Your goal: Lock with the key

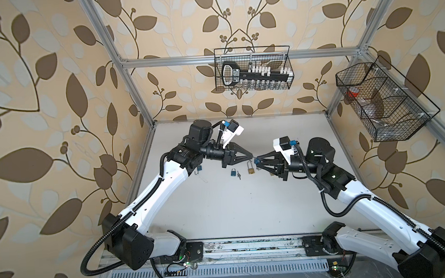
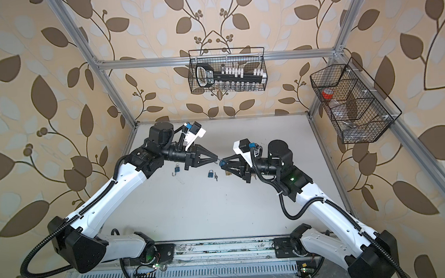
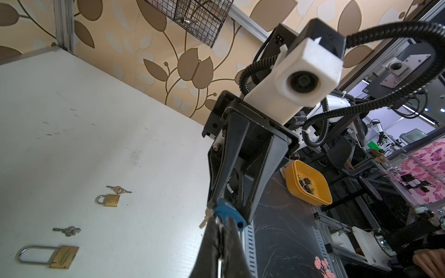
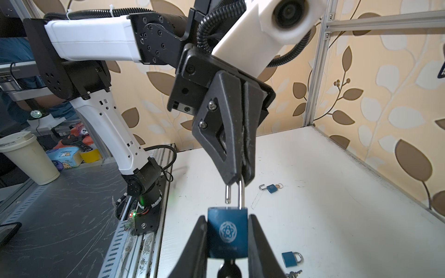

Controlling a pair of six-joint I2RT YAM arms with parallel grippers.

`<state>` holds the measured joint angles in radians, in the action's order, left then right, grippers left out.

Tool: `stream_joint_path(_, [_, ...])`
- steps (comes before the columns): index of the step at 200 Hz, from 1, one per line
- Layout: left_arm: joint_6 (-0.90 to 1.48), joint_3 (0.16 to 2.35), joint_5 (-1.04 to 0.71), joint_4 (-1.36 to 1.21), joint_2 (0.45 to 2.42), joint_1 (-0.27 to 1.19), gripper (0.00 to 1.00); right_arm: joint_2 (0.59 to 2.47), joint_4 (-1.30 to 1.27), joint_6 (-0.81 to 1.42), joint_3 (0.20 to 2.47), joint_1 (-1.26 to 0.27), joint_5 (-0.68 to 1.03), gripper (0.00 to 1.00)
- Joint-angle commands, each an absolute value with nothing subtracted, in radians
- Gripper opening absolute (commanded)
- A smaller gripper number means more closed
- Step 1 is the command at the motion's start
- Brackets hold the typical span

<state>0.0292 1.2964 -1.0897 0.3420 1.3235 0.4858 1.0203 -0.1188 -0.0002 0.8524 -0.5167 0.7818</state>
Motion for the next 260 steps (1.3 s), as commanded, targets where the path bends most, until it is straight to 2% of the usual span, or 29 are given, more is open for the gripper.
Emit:
stream_joint_path(1, [0.02, 1.331, -1.088, 0.346, 1.327, 0.495, 0.0, 1.001, -0.165, 0.001, 0.84, -0.519, 0.804, 0.0])
stream_joint_path(44, [0.017, 1.329, -1.077, 0.35, 1.319, 0.494, 0.0, 0.991, -0.185, 0.018, 0.83, -0.52, 0.779, 0.01])
stream_joint_path(48, [0.018, 1.328, -1.073, 0.348, 1.317, 0.495, 0.0, 0.99, -0.189, 0.021, 0.829, -0.519, 0.774, 0.09])
stream_joint_path(56, [0.022, 1.327, -1.06, 0.343, 1.311, 0.495, 0.0, 0.991, -0.201, 0.041, 0.825, -0.52, 0.755, 0.35])
stream_joint_path(61, [0.028, 1.324, -1.045, 0.335, 1.304, 0.495, 0.0, 0.987, -0.212, 0.055, 0.82, -0.519, 0.741, 0.46])
stream_joint_path(77, [0.071, 1.293, -0.936, 0.284, 1.272, 0.494, 0.0, 0.982, -0.252, 0.099, 0.804, -0.517, 0.697, 0.71])
stream_joint_path(87, [0.106, 1.259, -0.865, 0.23, 1.247, 0.49, 0.0, 0.975, -0.284, 0.13, 0.793, -0.517, 0.666, 0.79])
stream_joint_path(121, [0.224, 1.189, -0.825, 0.073, 1.202, 0.451, 0.0, 0.991, -0.346, 0.259, 0.773, -0.456, 0.589, 0.8])
stream_joint_path(148, [0.32, 1.153, -0.885, -0.063, 1.18, 0.42, 0.0, 1.019, -0.531, 0.446, 0.73, -0.375, 0.7, 0.79])
stream_joint_path(177, [0.44, 1.093, -0.927, -0.269, 1.155, 0.416, 0.0, 1.083, -0.724, 0.568, 0.724, -0.37, 0.836, 0.8])
stream_joint_path(199, [0.55, 1.071, -0.994, -0.432, 1.166, 0.417, 0.0, 1.105, -0.924, 0.666, 0.696, -0.376, 0.862, 0.8])
stream_joint_path(260, [0.642, 1.07, -1.057, -0.56, 1.167, 0.441, 0.0, 1.163, -0.982, 0.578, 0.778, -0.47, 0.835, 0.79])
